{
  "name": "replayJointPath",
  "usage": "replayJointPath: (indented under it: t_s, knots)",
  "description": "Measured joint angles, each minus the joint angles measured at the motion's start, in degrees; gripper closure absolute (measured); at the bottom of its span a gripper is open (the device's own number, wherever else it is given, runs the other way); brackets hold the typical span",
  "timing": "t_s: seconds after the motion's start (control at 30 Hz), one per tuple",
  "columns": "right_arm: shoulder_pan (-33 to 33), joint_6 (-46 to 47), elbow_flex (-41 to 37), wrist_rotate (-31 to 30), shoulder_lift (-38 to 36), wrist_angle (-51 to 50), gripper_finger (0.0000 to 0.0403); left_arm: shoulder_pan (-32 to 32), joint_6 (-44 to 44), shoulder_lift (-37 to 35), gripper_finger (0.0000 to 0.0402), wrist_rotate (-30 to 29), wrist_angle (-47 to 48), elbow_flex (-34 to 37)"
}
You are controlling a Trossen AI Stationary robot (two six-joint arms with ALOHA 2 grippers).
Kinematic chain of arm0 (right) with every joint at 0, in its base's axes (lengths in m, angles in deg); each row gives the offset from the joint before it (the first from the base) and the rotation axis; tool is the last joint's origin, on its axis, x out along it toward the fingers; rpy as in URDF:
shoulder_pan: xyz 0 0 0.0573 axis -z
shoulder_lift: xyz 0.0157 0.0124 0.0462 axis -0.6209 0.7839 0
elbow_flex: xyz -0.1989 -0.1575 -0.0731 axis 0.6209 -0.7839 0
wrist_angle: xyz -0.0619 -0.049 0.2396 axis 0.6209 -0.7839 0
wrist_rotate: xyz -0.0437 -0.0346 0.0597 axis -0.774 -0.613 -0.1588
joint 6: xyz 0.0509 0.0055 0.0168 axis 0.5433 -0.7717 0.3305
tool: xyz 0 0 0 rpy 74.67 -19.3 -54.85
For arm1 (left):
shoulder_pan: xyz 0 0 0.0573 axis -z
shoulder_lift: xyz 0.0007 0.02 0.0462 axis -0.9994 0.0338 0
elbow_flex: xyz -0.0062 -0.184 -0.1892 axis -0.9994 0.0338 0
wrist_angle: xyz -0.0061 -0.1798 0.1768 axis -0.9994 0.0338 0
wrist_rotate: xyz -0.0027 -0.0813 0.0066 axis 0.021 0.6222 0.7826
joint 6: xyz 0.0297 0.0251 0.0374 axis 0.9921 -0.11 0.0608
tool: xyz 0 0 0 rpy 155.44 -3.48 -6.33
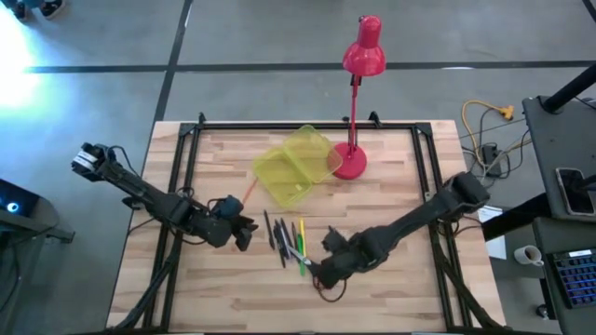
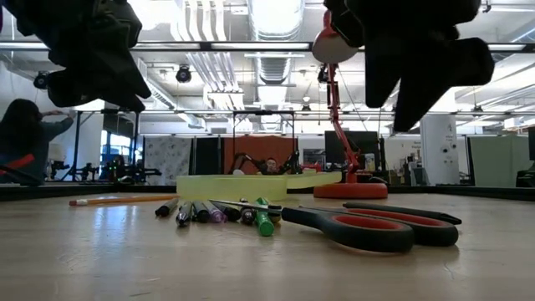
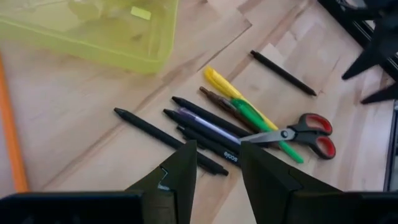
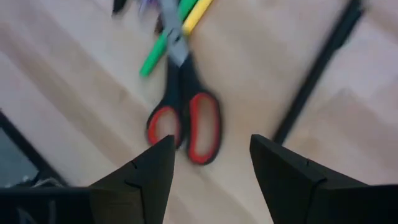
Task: Pick & place school supplies into a supply box
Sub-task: Put the black scissors into the yellow supply box
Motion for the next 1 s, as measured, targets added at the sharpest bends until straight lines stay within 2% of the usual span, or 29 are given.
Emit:
replayJointPath:
  t_s: [0.27,0.53,0.8,1.0]
  knots:
    - [-0.4,2.0,8.4,1.5,9.0,-4.0,0.0202,0.7,0.1,0.0,0.0293,0.1,0.0,0.1]
    - [-1.3,2.5,12.4,3.3,16.4,-5.4,0.0207,2.6,0.1,-0.1,0.0293,0.2,0.0,0.3]
    - [-1.0,0.8,14.0,1.2,18.9,-6.7,0.0261,3.0,0.0,-0.1,0.0293,0.2,0.0,0.5]
    - [-0.6,2.2,14.6,2.7,19.1,-6.9,0.0299,3.2,0.0,0.0,0.0293,0.2,0.0,0.6]
